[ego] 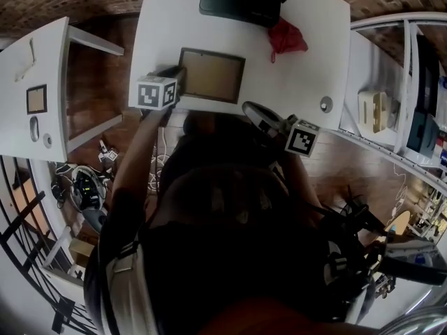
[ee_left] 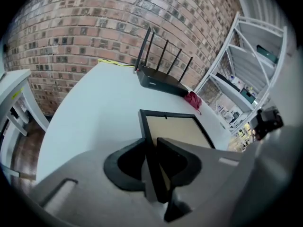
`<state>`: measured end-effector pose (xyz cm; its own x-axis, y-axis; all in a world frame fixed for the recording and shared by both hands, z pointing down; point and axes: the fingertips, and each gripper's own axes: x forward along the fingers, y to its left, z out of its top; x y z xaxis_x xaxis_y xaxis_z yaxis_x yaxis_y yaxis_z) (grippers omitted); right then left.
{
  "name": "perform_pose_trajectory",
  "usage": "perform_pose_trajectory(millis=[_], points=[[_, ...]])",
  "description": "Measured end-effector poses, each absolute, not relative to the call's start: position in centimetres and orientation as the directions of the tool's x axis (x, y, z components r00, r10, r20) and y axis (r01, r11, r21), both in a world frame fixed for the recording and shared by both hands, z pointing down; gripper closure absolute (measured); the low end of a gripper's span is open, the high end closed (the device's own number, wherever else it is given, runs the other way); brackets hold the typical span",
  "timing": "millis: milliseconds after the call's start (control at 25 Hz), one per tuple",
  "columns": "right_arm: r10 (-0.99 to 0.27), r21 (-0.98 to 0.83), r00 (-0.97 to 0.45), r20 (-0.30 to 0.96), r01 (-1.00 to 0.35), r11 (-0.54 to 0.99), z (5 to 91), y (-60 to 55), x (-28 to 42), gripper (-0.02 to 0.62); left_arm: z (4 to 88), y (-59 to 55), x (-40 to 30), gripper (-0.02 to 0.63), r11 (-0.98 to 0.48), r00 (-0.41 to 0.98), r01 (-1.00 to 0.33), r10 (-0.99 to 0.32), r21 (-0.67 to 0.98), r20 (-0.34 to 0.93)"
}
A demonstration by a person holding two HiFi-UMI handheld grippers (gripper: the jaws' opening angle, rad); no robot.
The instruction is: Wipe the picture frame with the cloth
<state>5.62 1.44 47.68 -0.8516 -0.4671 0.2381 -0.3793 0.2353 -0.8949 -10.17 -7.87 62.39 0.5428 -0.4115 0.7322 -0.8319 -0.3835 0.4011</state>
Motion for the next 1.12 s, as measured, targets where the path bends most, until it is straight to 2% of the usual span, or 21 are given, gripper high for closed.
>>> perform_pose_trajectory(millis=[240, 360, 520, 720, 1000, 1120], points=[[-0.477, -0.891, -0.842, 0.253, -0.395, 0.225, 48.6, 1.7, 6.4, 0.6, 62.4, -7.5, -9.9, 0.551, -0.332, 0.588, -0.807, -0.375, 0.488, 0.717], [-0.466, -0.869, -0.83, 0.306, -0.443, 0.219, 49.2, 1.6, 6.8, 0.6, 62.3, -7.1, -9.6, 0.551, -0.333, 0.603, -0.795, -0.357, 0.506, 0.713], [-0.452, -0.866, -0.838, 0.306, -0.442, 0.233, 49.9, 1.9, 6.9, 0.6, 62.2, -6.8, -9.5, 0.551, -0.301, 0.621, -0.784, -0.353, 0.543, 0.7], [-0.424, -0.862, -0.842, 0.333, -0.454, 0.225, 51.3, 2.6, 7.7, 0.6, 61.9, -6.6, -9.6, 0.551, -0.242, 0.665, -0.744, -0.365, 0.623, 0.652], [-0.396, -0.796, -0.802, 0.447, -0.559, 0.232, 53.2, 3.1, 8.9, 0.6, 61.4, -6.4, -9.0, 0.551, -0.196, 0.712, -0.684, -0.392, 0.703, 0.583], [-0.405, -0.796, -0.795, 0.452, -0.564, 0.219, 53.7, 3.2, 9.4, 0.6, 61.1, -6.4, -8.9, 0.551, -0.175, 0.731, -0.65, -0.41, 0.739, 0.546]])
